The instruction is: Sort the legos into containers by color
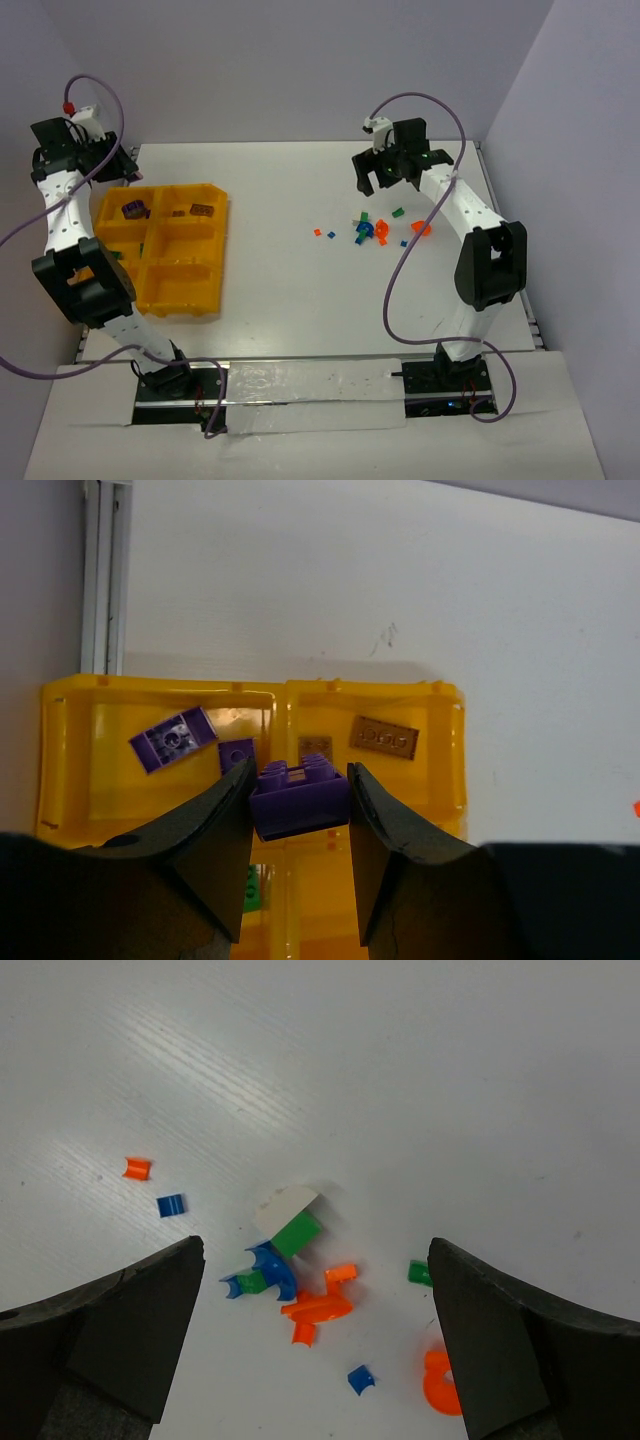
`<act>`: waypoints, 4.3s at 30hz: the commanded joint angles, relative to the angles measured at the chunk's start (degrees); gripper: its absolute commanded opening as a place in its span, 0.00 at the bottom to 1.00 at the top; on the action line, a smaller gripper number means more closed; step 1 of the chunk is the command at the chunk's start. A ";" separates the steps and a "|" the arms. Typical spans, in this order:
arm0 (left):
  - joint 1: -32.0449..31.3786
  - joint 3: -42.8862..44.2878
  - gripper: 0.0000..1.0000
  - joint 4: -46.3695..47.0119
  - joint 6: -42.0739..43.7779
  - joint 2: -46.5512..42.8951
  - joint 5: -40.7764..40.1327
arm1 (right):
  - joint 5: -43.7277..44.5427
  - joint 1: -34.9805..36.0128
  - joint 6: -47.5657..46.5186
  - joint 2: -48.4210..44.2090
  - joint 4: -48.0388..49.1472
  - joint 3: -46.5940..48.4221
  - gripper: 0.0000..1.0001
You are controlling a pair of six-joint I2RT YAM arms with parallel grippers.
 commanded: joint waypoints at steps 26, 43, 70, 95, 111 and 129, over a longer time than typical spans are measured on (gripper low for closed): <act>0.16 -1.18 0.32 -3.42 3.84 9.76 -12.41 | 0.21 -0.44 -2.67 -1.20 -2.72 0.07 1.00; 0.16 -2.02 0.72 -4.55 5.10 7.60 -12.87 | 3.78 1.08 3.51 4.05 -7.39 0.71 0.79; -0.80 -0.96 0.87 -3.33 2.54 2.43 -2.06 | 2.11 4.31 -4.00 18.83 -12.14 10.57 0.85; -1.33 1.60 0.88 -3.00 2.10 4.37 -0.91 | 3.36 4.19 -19.74 18.99 -9.75 5.54 0.72; -1.68 1.77 0.88 -3.15 2.32 4.32 -0.06 | -2.21 4.04 -26.55 19.23 -11.26 6.49 0.40; -2.67 6.07 0.99 0.62 -11.54 -0.66 22.58 | -14.90 3.95 -22.51 9.89 -8.92 6.10 0.00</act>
